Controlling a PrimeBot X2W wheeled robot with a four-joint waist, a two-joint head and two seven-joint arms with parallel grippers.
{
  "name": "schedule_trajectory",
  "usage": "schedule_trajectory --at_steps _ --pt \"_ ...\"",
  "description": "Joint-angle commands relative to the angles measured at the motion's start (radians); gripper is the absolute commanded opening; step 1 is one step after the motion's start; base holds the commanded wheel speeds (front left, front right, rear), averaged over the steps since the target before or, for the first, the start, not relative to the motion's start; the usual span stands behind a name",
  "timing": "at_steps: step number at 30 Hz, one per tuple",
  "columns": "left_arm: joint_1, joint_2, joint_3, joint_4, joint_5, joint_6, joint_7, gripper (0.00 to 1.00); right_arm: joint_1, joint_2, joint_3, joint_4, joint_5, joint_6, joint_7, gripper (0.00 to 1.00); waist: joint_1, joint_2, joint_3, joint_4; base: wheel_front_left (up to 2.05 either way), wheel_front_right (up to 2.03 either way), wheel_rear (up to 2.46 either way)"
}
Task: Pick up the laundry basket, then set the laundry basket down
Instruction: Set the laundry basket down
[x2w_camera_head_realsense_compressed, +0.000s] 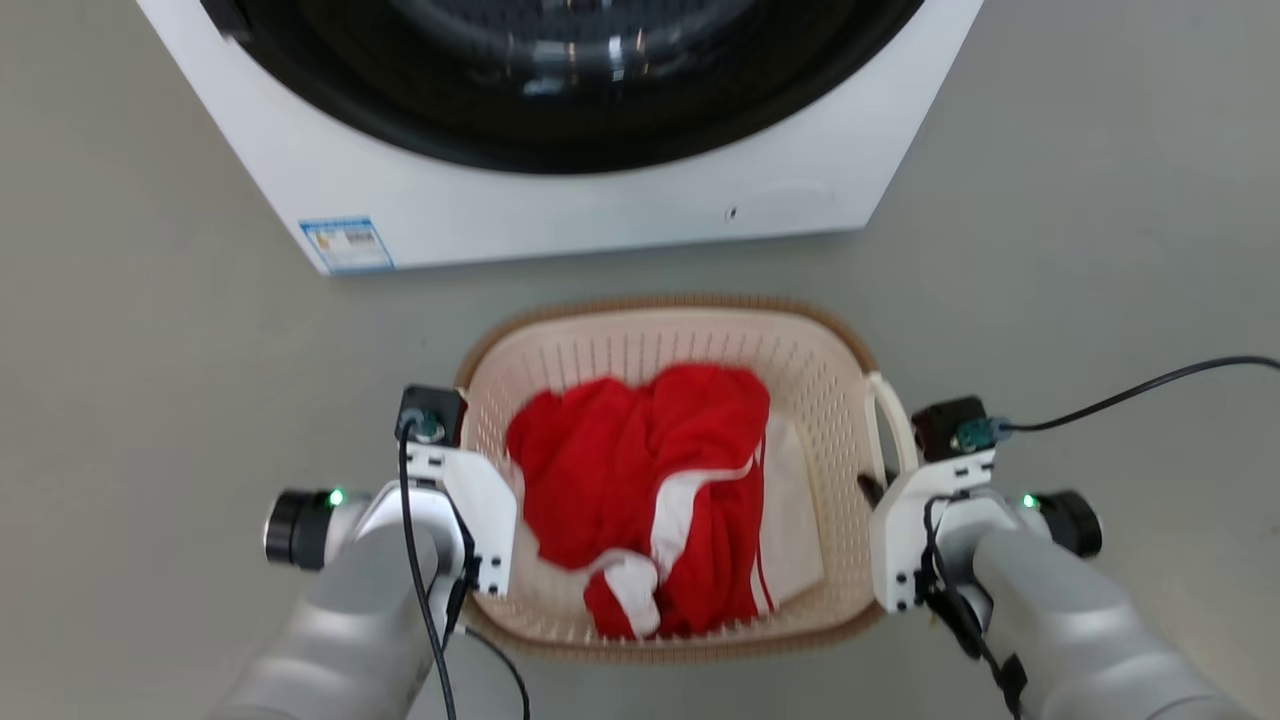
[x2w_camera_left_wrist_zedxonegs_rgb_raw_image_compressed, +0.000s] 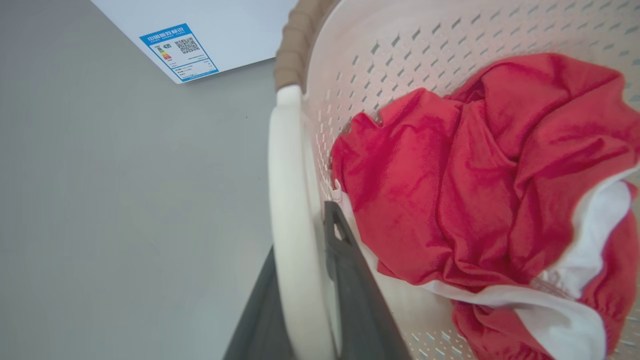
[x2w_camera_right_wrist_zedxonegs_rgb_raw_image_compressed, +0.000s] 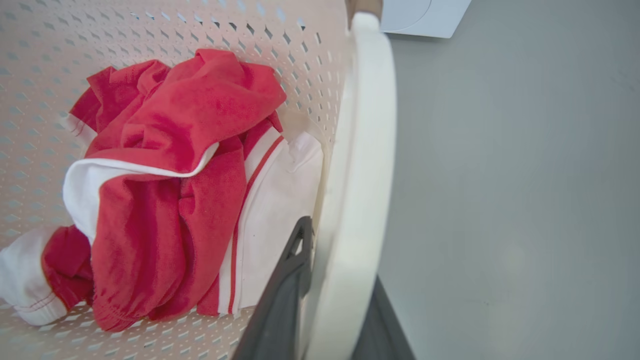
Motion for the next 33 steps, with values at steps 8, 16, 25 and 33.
schedule_trajectory --at_steps 8,16,25,33 --pt "-0.133 -0.007 0.013 0.0 0.019 0.001 -0.073 0.0 -0.097 0.011 0.02 -0.012 -0.031 0.017 -0.126 0.0 0.0 0.0 0.182 0.035 0.0 0.0 0.0" --pt "-0.204 -0.005 0.019 0.01 0.025 0.003 -0.108 0.0 -0.161 0.0 0.022 0.0 -0.04 0.017 -0.178 0.0 0.0 0.0 0.3 0.052 0.0 0.0 0.0" --pt "-0.301 0.006 0.032 0.016 0.035 0.012 -0.148 0.0 -0.25 -0.011 0.021 0.015 -0.053 0.017 -0.221 0.0 0.0 0.0 0.442 0.058 0.0 0.0 0.0" --pt "-0.355 0.009 0.042 0.021 0.037 0.015 -0.161 0.0 -0.309 -0.026 0.018 0.027 -0.059 0.017 -0.238 0.0 0.0 0.0 0.52 0.065 0.0 0.0 0.0"
